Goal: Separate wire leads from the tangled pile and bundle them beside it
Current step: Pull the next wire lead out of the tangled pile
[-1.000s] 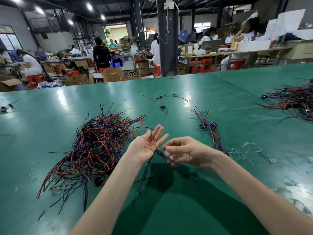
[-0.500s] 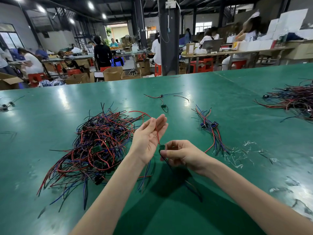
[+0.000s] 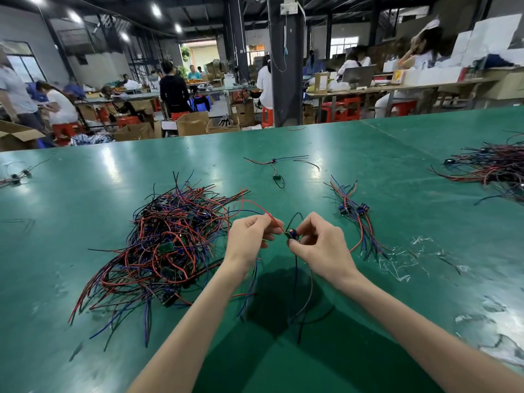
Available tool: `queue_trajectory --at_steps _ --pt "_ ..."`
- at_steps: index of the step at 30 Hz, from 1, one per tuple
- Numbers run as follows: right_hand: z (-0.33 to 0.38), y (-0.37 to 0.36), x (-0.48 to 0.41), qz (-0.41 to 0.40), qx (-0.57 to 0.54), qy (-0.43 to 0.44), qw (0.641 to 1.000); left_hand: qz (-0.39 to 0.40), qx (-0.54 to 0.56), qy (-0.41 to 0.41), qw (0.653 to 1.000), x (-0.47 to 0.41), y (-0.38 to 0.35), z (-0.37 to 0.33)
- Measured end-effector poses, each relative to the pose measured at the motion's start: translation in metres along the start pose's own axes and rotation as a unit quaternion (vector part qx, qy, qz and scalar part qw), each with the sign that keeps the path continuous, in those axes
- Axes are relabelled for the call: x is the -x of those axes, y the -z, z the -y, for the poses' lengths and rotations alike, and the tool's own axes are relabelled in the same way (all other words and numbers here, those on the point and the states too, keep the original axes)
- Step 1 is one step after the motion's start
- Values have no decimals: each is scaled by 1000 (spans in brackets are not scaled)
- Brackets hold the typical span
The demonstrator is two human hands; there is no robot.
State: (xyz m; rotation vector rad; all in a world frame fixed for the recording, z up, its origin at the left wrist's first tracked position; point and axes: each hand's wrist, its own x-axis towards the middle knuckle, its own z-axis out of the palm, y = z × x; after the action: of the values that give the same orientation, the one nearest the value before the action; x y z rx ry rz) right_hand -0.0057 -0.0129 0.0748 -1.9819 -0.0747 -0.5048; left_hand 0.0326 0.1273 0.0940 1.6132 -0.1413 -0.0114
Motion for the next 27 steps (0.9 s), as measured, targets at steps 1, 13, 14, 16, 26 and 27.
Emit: queue_trajectory --at_steps 1,13,14,16,26,27 --pt "0 0 1 -14 19 14 1000 22 22 14 999 0 1 -2" --pt "-2 -5 8 -39 237 230 943 91 6 28 995 3 -6 10" --pt "-2 -4 8 -28 239 240 940 90 0 31 996 2 -5 10" --pt "-2 -2 7 -7 242 257 936 84 -1 47 995 1 -4 8" --pt "1 5 -6 -21 -41 -27 999 121 37 73 989 3 -6 5" --pt "2 6 -7 13 -95 -83 992 122 21 63 990 3 -7 6"
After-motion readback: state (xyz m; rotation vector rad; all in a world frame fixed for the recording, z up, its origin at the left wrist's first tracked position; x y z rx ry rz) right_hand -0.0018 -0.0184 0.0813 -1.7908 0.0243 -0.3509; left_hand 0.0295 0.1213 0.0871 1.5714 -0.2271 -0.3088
